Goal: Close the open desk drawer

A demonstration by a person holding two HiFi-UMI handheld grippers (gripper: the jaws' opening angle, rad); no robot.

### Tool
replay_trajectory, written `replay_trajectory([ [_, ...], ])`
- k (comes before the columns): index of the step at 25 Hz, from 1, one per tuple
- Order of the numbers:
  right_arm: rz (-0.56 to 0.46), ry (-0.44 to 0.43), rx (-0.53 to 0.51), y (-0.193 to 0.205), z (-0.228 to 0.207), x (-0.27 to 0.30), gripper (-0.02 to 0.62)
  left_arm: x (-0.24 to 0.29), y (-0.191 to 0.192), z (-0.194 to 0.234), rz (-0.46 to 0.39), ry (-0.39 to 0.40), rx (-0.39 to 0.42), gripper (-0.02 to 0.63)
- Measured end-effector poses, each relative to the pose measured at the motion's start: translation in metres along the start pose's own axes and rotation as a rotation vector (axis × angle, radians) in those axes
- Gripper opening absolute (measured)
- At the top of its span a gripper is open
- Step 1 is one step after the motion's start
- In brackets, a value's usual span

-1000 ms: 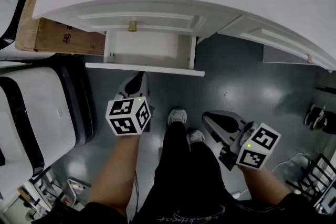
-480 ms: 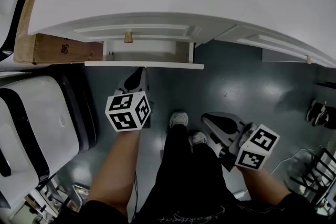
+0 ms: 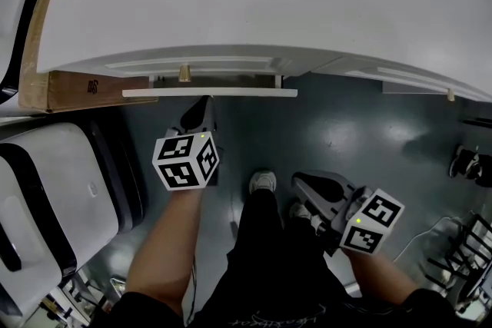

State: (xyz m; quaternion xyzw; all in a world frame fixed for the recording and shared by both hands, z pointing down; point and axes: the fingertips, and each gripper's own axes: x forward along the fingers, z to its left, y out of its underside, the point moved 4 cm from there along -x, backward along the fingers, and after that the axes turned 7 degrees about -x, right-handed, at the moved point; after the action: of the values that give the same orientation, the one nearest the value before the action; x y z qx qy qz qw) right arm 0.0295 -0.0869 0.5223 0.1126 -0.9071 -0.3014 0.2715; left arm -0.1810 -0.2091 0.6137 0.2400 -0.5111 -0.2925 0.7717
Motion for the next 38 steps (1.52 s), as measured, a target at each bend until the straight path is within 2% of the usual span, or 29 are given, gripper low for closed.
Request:
replay_trajectory([
  [9, -0.044, 0.015, -0.02, -0.015, -0.006, 0.007, 0.006, 0.02, -0.02, 0.001, -0.016, -0.003, 0.003, 0.005],
  [16, -0.04, 0.011, -0.033, -0.021, -0.01, 0.005, 0.006, 0.027, -0.027, 0.001, -0.029, -0.014, 0.009, 0.005],
  [20, -0.037, -0.009, -0.045, -0.022, -0.008, 0.002, 0.006, 0.023, -0.028, 0.0, -0.025, -0.023, 0.007, 0.005],
  [23, -0.081, -0.049, -0.061, -0.029, 0.003, -0.007, 0.006, 0.008, -0.028, -0.01, -0.022, 0.0, -0.021, 0.005],
  [28, -0.13, -0.072, -0.141, -0.045, 0.026, -0.035, 0.006, -0.048, -0.033, -0.051, -0.071, 0.069, -0.047, 0.005],
  [32, -0.172, -0.085, -0.195, -0.061, 0.061, -0.071, 0.006, -0.12, -0.024, -0.1, -0.085, 0.14, -0.074, 0.005],
  [38, -0.21, -0.136, -0.351, -0.091, 0.144, -0.142, 0.006, -0.25, -0.035, -0.203, -0.134, 0.326, -0.02, 0.005],
])
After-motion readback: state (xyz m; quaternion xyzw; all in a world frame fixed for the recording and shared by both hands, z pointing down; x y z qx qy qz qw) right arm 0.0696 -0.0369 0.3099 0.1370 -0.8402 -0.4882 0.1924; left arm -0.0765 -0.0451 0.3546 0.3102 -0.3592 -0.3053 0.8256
